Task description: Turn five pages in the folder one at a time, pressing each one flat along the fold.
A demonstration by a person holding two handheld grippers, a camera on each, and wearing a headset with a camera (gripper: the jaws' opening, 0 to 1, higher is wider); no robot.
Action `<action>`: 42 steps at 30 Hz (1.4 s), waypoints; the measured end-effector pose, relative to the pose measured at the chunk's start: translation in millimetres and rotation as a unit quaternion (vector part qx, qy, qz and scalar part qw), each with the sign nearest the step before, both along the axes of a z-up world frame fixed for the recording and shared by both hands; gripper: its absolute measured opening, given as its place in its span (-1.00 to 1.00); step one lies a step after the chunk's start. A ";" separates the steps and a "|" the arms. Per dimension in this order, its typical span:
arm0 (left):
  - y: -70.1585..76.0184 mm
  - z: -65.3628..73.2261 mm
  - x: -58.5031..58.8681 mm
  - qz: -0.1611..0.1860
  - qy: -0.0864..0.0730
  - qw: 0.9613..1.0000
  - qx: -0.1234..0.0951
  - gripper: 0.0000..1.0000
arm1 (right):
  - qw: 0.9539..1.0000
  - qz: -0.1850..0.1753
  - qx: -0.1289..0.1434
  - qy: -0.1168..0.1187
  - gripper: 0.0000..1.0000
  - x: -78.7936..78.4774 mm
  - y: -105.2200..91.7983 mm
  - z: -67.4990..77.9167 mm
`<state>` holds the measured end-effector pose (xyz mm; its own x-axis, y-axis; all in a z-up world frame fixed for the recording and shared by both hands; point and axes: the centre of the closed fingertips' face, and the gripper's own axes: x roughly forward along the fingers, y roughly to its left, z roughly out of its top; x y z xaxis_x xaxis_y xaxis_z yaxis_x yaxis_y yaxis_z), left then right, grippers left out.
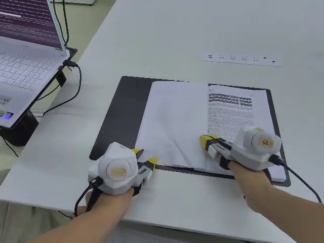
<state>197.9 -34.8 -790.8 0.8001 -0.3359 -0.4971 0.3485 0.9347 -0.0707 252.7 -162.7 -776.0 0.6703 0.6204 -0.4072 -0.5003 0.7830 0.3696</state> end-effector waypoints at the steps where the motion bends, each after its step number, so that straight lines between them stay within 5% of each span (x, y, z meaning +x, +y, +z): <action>1: -0.1 0.1 -0.1 0.001 0.000 1.000 -0.001 -0.54 | 1.000 0.001 -0.001 0.001 -1.00 -1.2 0.1 -0.3; 18: -0.1 2.9 0.5 0.001 0.000 1.000 -0.001 -0.53 | 0.999 0.038 -0.002 0.019 -1.00 -53.8 2.2 -4.7; 32: -0.5 3.3 0.3 0.001 0.005 1.000 0.001 -0.54 | 0.996 0.051 0.025 0.068 -1.00 -91.0 6.8 -1.9; 39: -0.3 5.2 0.4 0.000 0.018 1.000 0.000 -0.53 | 0.995 0.035 0.071 0.060 -1.00 -94.0 11.1 34.3; 42: -0.2 6.8 0.8 0.009 0.034 0.999 -0.019 -0.52 | 0.994 0.008 0.097 0.051 -1.00 -88.9 5.6 53.8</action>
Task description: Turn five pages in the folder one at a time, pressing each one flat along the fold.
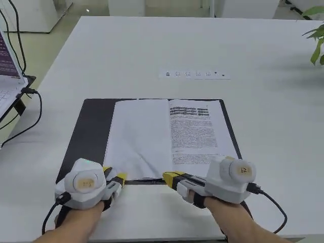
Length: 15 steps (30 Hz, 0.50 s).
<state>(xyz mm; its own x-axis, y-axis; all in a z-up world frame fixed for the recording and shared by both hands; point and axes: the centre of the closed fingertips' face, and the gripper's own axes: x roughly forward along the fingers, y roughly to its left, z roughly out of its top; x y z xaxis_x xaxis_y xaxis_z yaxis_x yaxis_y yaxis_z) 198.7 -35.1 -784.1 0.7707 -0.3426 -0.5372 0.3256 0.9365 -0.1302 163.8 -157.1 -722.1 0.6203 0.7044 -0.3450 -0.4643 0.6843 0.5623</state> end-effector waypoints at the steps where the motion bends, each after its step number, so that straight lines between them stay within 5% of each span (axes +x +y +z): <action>1: -0.2 0.1 0.6 0.002 0.005 1.000 -0.006 -0.51 | 1.000 -0.008 0.006 -0.003 -1.00 1.3 -3.7 6.9; 4: -1.6 1.9 0.4 0.006 0.018 1.000 -0.020 -0.48 | 0.999 -0.032 0.016 -0.014 -1.00 5.3 -14.2 21.8; 6: -4.7 3.8 -0.1 0.017 0.035 0.998 -0.049 -0.42 | 0.998 -0.061 0.028 -0.011 -1.00 10.2 -26.0 28.7; 9: -4.3 6.7 -0.4 0.021 0.055 0.997 -0.054 -0.37 | 0.995 -0.090 0.036 -0.017 -1.00 14.7 -41.1 37.4; 15: -11.0 29.0 -7.9 0.001 0.043 0.997 -0.057 -0.30 | 0.988 -0.149 0.032 -0.014 -1.00 22.3 -82.0 44.3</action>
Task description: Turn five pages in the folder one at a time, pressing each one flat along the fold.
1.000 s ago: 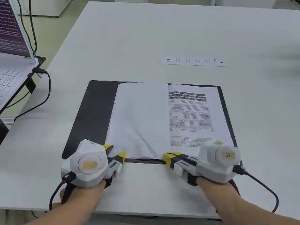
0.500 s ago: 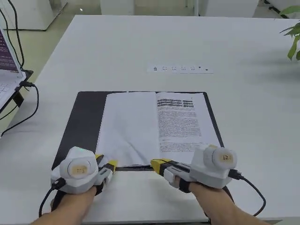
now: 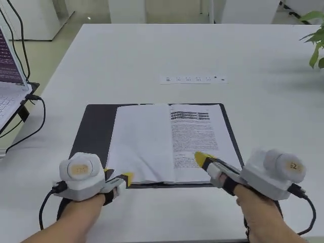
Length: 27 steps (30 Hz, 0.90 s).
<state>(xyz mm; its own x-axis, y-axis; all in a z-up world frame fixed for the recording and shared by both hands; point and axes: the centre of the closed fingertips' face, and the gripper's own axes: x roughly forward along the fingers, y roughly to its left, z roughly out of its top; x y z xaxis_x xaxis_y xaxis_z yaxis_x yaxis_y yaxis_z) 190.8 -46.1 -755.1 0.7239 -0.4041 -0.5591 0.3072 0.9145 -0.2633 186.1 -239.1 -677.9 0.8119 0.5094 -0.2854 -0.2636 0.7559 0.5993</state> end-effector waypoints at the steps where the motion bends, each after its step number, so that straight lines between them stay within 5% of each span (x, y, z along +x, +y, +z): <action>1: -0.6 6.3 -1.6 0.000 -0.004 1.000 -0.002 -0.28 | 1.000 -0.008 0.000 0.004 -1.00 1.2 -7.3 -0.2; 14: 16.0 46.5 -22.1 0.004 -0.031 0.999 -0.003 -0.14 | 0.998 -0.048 -0.019 0.035 -0.67 0.1 -58.0 -11.2; 19: 28.2 52.4 -29.2 0.009 -0.033 0.999 0.024 -0.05 | 0.998 -0.044 -0.029 0.042 -0.58 -5.2 -65.5 -16.7; 27: 34.4 66.0 -34.5 0.011 -0.040 0.998 0.043 0.36 | 0.996 -0.024 -0.088 0.026 -0.14 -10.8 -66.9 -16.2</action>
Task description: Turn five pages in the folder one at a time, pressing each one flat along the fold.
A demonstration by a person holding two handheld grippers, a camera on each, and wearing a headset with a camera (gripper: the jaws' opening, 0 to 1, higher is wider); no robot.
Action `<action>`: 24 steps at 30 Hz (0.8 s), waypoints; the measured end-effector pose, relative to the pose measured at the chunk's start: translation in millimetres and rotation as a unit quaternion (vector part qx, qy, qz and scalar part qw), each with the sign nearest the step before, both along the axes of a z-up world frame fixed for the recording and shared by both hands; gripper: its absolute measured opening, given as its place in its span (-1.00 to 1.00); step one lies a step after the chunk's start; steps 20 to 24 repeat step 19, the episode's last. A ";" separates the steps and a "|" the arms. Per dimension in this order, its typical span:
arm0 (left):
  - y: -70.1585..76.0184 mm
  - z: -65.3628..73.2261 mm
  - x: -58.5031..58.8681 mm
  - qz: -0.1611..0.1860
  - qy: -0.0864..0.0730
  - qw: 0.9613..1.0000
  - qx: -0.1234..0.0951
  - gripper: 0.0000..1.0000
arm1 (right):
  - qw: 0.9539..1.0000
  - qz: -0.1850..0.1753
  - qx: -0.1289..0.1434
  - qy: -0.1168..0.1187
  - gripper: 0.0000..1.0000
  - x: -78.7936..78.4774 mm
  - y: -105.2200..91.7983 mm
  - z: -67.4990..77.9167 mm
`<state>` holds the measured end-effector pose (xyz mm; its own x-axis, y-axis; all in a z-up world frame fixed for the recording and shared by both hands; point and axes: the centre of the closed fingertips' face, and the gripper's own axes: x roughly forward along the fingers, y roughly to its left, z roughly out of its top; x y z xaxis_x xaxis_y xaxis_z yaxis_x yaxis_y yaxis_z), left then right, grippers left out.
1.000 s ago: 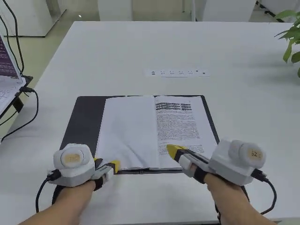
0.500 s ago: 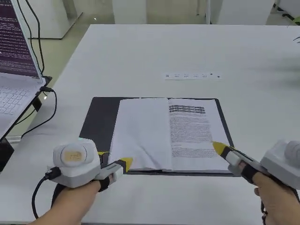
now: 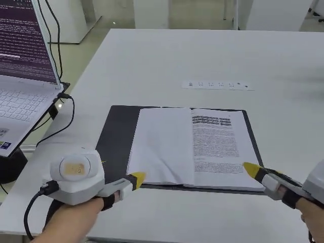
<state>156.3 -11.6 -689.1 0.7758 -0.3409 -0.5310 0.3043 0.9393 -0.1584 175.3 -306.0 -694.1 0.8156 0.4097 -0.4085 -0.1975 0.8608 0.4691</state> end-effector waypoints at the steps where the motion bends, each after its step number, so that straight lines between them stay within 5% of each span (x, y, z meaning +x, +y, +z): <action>1: 0.3 -0.3 0.0 0.000 0.002 1.000 0.000 0.41 | 1.000 0.008 -0.012 -0.002 -0.11 -1.7 1.6 1.2; 6: 0.6 0.7 -3.4 -0.006 0.010 1.000 0.021 0.70 | 0.997 0.024 -0.074 -0.025 0.32 -5.4 3.9 10.2; 15: 0.1 11.8 -8.6 -0.017 0.006 0.999 0.038 0.98 | 0.992 0.030 -0.113 -0.037 0.94 -4.2 -10.0 17.6; 19: 0.9 18.1 -9.6 -0.025 -0.002 0.999 0.044 0.98 | 0.989 0.028 -0.139 -0.038 1.00 -2.7 -19.4 17.9; 24: 0.9 18.1 -9.6 -0.025 -0.002 0.999 0.044 0.98 | 0.989 0.028 -0.139 -0.038 1.00 -2.7 -19.4 17.9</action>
